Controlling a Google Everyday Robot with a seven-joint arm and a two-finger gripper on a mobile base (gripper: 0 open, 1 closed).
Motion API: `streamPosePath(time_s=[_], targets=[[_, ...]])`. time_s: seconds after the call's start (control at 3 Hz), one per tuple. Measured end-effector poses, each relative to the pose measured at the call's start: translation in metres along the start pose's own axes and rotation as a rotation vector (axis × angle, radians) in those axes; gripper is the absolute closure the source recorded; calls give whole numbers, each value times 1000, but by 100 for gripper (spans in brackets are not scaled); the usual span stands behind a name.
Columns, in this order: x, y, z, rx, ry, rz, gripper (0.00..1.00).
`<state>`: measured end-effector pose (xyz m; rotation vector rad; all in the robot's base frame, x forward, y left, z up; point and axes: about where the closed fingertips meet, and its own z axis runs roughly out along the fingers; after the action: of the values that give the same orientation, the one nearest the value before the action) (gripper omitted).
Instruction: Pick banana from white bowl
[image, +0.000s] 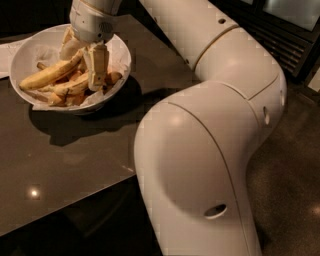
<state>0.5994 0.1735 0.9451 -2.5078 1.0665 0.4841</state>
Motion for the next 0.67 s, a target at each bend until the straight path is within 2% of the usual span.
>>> streamPosePath(time_s=[0.33,0.67], targets=[[4,4,3,-15,1,16,29],[8,6,4,-22,5,21,44]])
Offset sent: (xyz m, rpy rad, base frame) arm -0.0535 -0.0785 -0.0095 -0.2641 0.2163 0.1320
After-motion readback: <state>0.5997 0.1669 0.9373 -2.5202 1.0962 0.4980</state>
